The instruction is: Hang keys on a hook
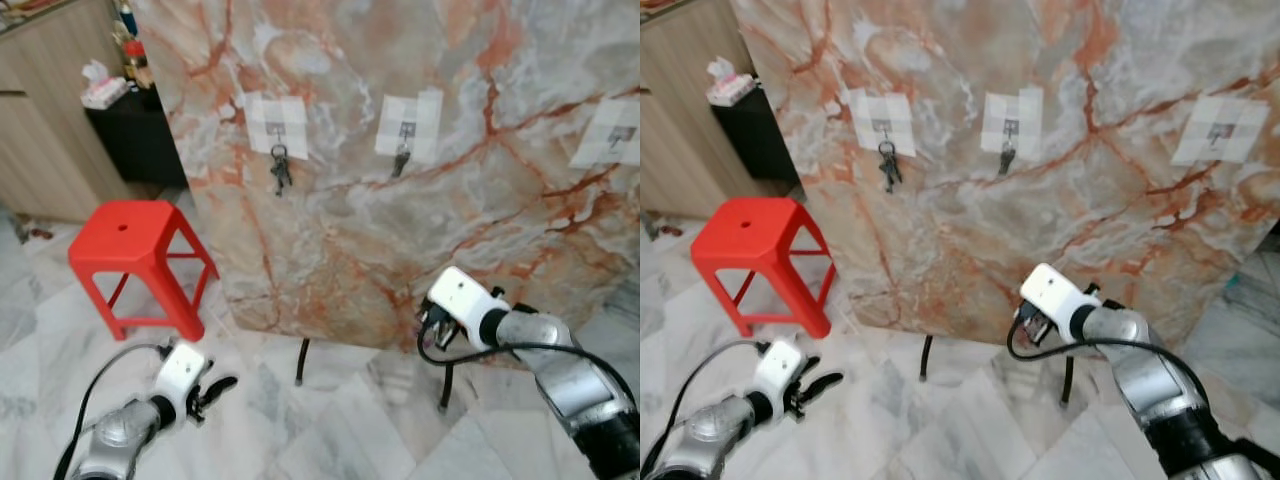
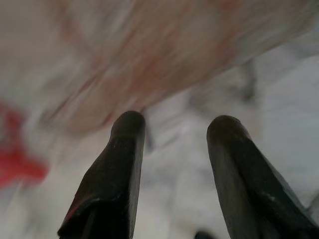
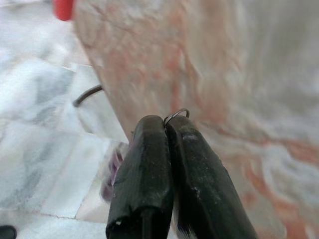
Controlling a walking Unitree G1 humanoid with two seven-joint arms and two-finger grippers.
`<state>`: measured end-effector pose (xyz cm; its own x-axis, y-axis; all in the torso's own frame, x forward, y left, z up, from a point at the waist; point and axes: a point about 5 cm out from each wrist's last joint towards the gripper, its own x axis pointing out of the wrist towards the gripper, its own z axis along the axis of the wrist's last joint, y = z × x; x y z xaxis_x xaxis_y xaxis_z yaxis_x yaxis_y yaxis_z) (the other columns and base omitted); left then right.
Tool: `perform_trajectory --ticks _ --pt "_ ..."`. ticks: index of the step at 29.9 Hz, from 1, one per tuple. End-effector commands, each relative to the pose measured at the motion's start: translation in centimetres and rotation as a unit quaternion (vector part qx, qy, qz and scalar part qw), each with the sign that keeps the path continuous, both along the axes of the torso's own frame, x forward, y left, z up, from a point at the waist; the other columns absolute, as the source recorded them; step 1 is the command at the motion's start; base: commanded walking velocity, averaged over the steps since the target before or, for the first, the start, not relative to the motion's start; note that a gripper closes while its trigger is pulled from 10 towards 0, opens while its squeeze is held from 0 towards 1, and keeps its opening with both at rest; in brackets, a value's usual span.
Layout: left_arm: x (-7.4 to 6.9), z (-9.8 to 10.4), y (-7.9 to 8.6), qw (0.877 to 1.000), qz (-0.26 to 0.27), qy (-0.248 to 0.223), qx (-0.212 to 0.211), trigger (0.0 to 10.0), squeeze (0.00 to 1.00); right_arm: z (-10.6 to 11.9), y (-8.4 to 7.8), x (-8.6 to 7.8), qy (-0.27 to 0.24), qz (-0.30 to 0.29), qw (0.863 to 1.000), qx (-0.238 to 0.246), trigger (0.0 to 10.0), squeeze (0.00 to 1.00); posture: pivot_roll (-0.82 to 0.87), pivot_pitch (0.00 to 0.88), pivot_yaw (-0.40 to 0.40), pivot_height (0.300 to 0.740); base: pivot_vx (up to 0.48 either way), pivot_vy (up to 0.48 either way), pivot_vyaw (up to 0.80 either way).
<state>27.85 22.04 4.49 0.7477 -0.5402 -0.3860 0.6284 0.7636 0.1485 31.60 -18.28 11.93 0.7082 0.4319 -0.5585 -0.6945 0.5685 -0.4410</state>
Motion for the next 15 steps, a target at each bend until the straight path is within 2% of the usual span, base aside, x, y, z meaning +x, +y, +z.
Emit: perform_trajectory --ticks 1,5,7,8,10,15 --pt "0.2 2.1 -2.2 0.996 -0.081 0.006 -0.035 10.0 0.00 2.2 2.0 0.3 -0.019 0.072 0.997 0.010 10.0 0.00 0.10 0.093 0.026 0.740 0.000 0.000 0.00" --pt "0.6 4.9 -4.3 0.987 -0.141 -0.004 -0.077 10.0 0.00 3.2 3.3 0.2 -0.018 0.122 0.992 0.017 10.0 0.00 0.10 0.096 0.038 0.740 0.000 0.000 0.00" --pt "0.6 4.9 -4.3 0.987 -0.141 -0.004 -0.077 10.0 0.00 3.2 3.3 0.2 -0.018 0.122 0.992 0.017 10.0 0.00 0.10 0.096 0.038 0.740 0.000 0.000 0.00" --pt "0.5 6.1 -5.4 0.979 -0.184 -0.004 -0.081 10.0 0.00 4.1 3.9 0.2 -0.027 0.144 0.989 0.029 10.0 0.00 0.10 0.099 0.045 0.740 0.000 0.000 0.00" --pt "0.5 7.3 -6.4 0.972 -0.220 -0.005 -0.082 10.0 0.00 5.0 4.4 0.0 -0.032 0.166 0.985 0.040 10.0 0.00 0.10 0.101 0.051 0.740 0.000 0.000 0.00" --pt "0.4 9.2 -7.2 0.968 -0.238 -0.017 -0.081 10.0 0.00 5.5 4.3 -0.5 -0.036 0.187 0.981 0.025 10.0 0.00 0.10 0.104 0.066 0.740 0.000 0.000 0.00"
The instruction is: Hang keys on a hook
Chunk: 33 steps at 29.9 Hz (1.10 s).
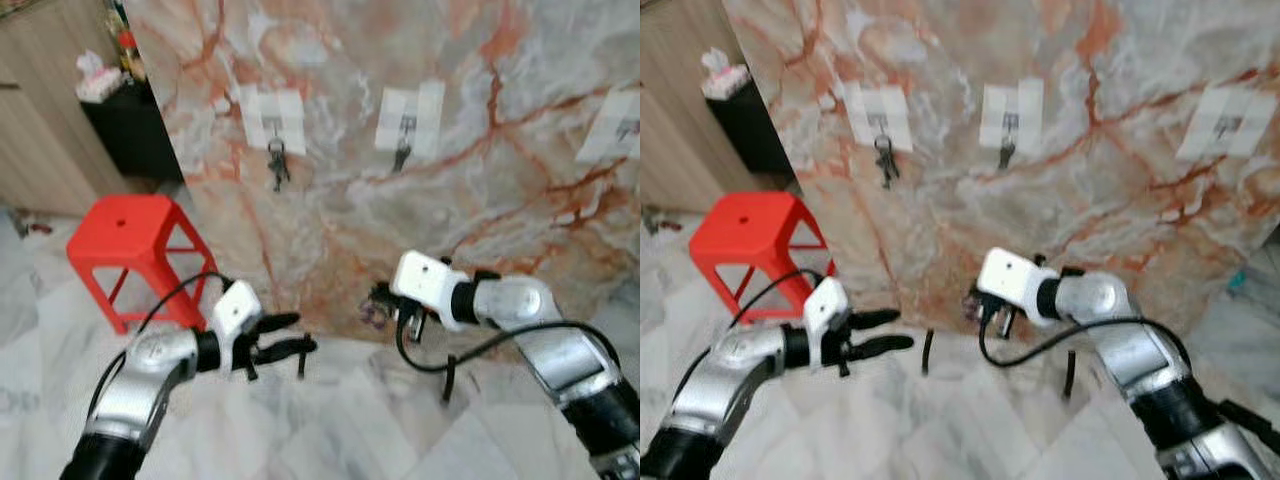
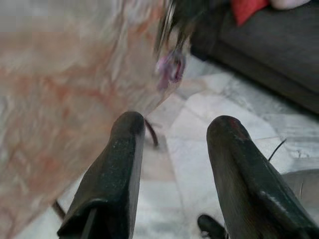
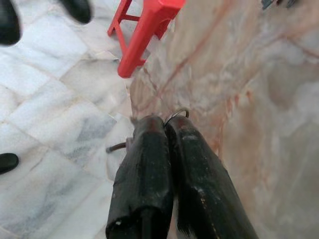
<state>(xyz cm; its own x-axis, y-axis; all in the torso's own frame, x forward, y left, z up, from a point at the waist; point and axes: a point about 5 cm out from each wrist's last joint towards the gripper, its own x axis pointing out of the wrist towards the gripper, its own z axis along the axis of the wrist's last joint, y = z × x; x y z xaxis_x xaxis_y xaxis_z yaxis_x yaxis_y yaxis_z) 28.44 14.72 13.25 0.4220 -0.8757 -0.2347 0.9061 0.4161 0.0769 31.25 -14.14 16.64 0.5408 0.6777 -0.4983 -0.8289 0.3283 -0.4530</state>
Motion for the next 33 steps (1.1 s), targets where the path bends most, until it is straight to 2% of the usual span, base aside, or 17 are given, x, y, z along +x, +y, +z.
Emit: perform_trajectory --ticks 1,7,13,16,18,20,21,24,25,26,29,33 --pt "-0.2 0.5 0.1 1.000 -0.007 0.003 0.006 10.0 0.00 0.8 0.2 -0.2 -0.013 0.016 1.000 0.000 10.0 0.00 0.10 0.104 0.066 0.740 0.000 0.000 0.00" --pt "-0.6 1.5 -0.7 0.999 -0.035 0.004 0.025 10.0 0.00 1.9 0.8 -0.5 -0.031 0.022 0.999 0.011 10.0 0.00 0.10 0.097 0.088 0.740 0.000 0.000 0.00" --pt "0.0 1.4 -0.9 1.000 -0.014 0.005 0.017 10.0 0.00 2.1 1.6 -0.3 -0.038 0.030 0.998 0.031 10.0 0.00 0.09 0.070 0.090 0.740 0.000 0.000 0.00" --pt "-0.2 1.3 -1.0 1.000 -0.012 0.006 0.017 10.0 0.00 2.0 2.0 -0.1 -0.029 0.028 0.998 0.052 10.0 0.00 0.10 0.062 0.071 0.740 0.000 0.000 0.00" --pt "-0.3 1.4 -1.1 1.000 -0.011 0.006 0.011 10.0 0.00 1.7 1.9 0.0 -0.025 0.028 0.998 0.045 10.0 0.00 0.10 0.055 0.056 0.740 0.000 0.000 0.00" --pt "-0.3 1.5 -1.2 1.000 -0.009 0.006 0.005 10.0 0.00 1.6 1.7 0.2 -0.021 0.016 0.998 0.056 10.0 0.00 0.11 0.050 0.045 0.740 0.000 0.000 0.00" --pt "-0.3 1.5 -1.3 1.000 -0.008 0.006 0.004 10.0 0.00 1.7 1.5 0.8 -0.022 -0.015 0.997 0.078 10.0 0.00 0.10 0.045 0.039 0.740 0.000 0.000 0.00" --pt "-0.3 1.4 -1.5 1.000 -0.004 0.004 0.001 10.0 0.00 1.8 0.9 1.6 -0.035 -0.064 0.993 0.090 10.0 0.00 0.09 0.038 0.034 0.740 0.000 0.000 0.00" --pt "-0.3 1.3 -1.6 1.000 0.004 0.003 -0.007 10.0 0.00 2.0 0.1 2.3 -0.045 -0.120 0.985 0.112 10.0 0.00 0.09 0.033 0.027 0.740 0.000 0.000 0.00" --pt "-0.3 1.3 -1.7 1.000 0.005 0.003 -0.010 10.0 0.00 2.1 -0.1 2.4 -0.048 -0.132 0.983 0.117 10.0 0.00 0.08 0.032 0.026 0.740 0.000 0.000 0.00" --pt "-0.3 1.2 -2.1 1.000 0.005 0.005 -0.019 10.0 0.00 2.0 -0.6 2.3 -0.046 -0.145 0.981 0.122 10.0 0.00 0.08 0.029 0.023 0.740 0.000 0.000 0.00" --pt "-0.3 1.3 -2.4 1.000 0.003 0.006 -0.027 10.0 0.00 1.8 -0.7 2.1 -0.035 -0.149 0.980 0.125 10.0 0.00 0.07 0.026 0.023 0.740 0.000 0.000 -0.72"
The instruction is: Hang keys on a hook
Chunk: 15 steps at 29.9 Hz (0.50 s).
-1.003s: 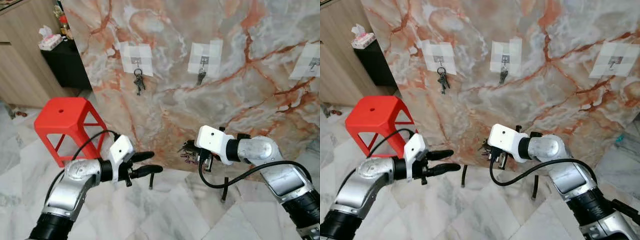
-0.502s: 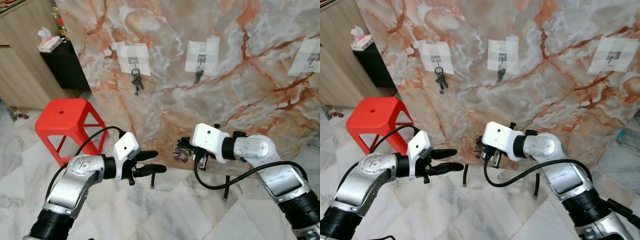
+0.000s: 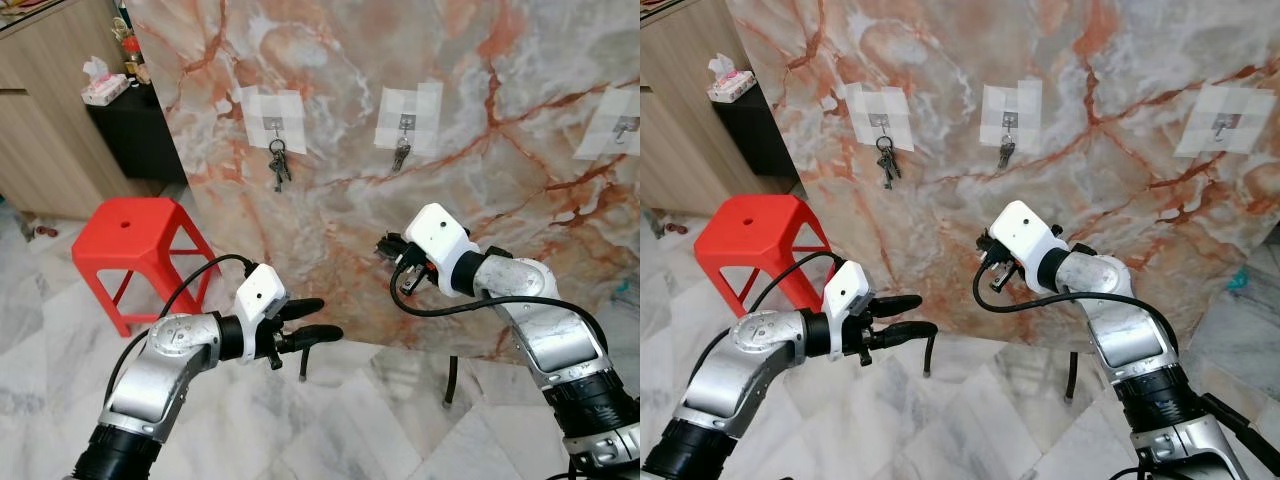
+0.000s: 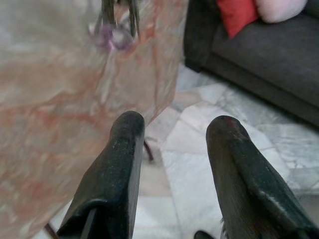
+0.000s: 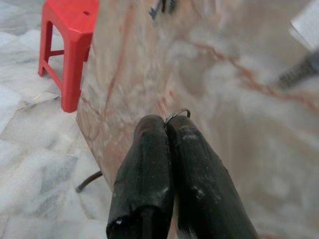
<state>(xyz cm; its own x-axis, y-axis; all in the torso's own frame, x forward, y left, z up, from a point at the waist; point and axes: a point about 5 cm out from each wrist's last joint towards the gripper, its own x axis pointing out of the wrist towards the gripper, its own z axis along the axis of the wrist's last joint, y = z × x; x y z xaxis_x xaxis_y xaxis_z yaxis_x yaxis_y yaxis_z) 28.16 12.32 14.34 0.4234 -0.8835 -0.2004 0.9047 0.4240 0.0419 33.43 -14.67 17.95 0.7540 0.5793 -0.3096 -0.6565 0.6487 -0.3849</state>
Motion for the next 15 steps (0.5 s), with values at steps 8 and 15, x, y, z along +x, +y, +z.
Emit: perform_trajectory --ticks 8,15 --pt "-0.06 0.30 -0.13 1.000 -0.014 0.000 -0.001 10.0 0.00 0.18 0.31 -0.31 -0.002 0.006 1.000 -0.003 10.0 0.00 0.05 0.012 0.031 0.740 0.000 0.000 -0.78" --pt "0.03 0.48 -0.84 1.000 -0.021 -0.002 -0.009 10.0 0.00 -0.11 0.36 -0.65 0.005 0.022 1.000 -0.017 10.0 0.00 0.05 0.009 0.026 0.740 0.000 0.000 -0.77"
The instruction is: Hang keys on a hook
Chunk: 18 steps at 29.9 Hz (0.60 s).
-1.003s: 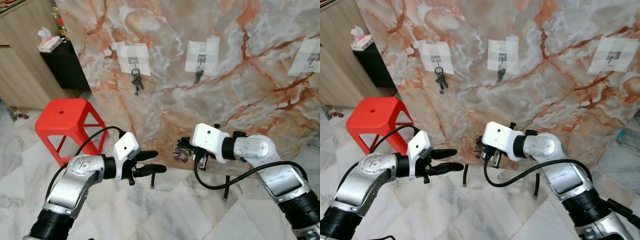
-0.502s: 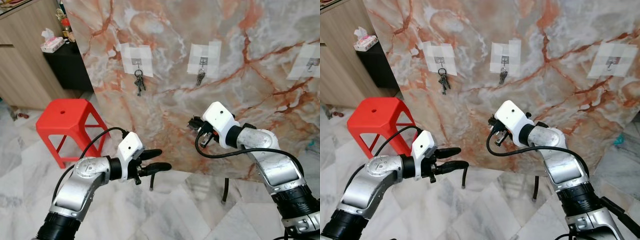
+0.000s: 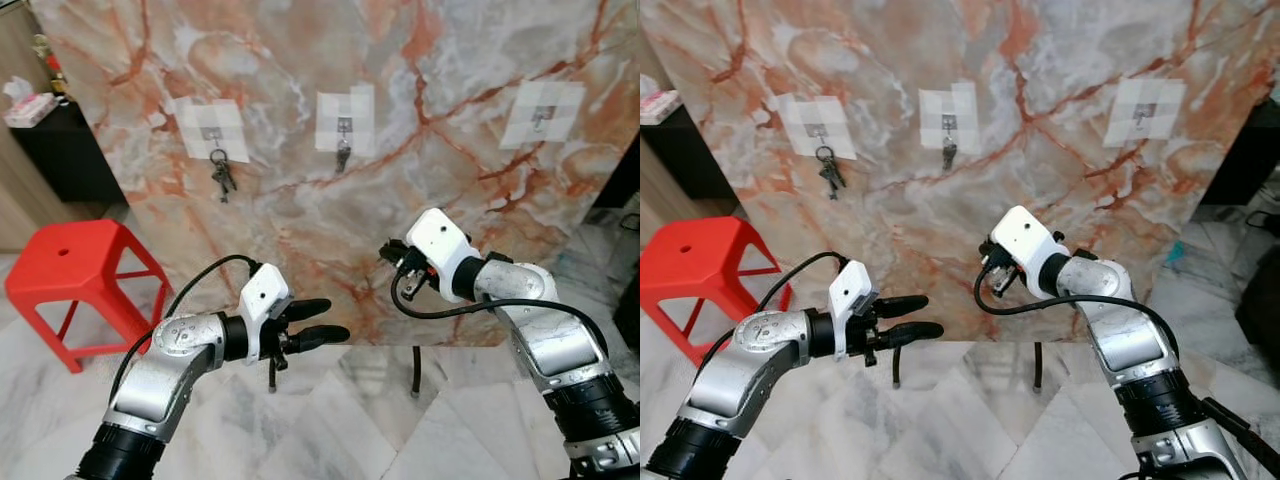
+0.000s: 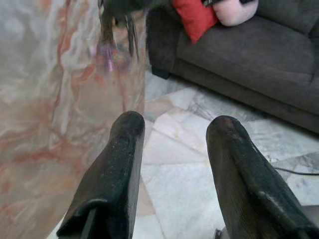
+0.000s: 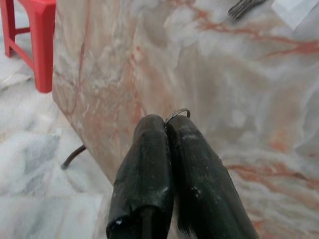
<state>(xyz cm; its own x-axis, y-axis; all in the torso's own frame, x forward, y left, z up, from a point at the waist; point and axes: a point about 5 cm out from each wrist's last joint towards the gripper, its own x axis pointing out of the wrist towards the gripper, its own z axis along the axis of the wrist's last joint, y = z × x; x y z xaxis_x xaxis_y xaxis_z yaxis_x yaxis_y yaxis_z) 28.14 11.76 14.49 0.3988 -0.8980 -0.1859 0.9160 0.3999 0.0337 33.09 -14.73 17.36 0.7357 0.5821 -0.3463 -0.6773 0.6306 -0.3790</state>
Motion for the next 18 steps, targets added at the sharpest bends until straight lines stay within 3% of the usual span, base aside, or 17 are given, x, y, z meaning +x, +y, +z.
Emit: perform_trajectory --ticks 1,13,18 --pt "-0.04 0.26 -0.42 1.000 -0.009 -0.002 -0.003 10.0 0.00 0.40 0.46 -0.38 -0.009 0.017 1.000 -0.006 10.0 0.00 0.05 0.008 0.026 0.740 0.000 0.000 -0.77" --pt "0.04 0.55 -0.59 1.000 -0.013 -0.015 -0.002 10.0 0.00 0.25 0.78 -0.42 -0.005 0.030 0.999 -0.016 10.0 0.00 0.05 0.012 0.022 0.740 0.000 0.000 -0.77" --pt "0.17 0.62 -0.50 1.000 -0.011 -0.013 -0.002 10.0 0.00 0.17 1.08 -0.57 -0.002 0.037 0.999 -0.015 10.0 0.00 0.06 0.024 0.024 0.740 0.000 -0.203 -0.77"
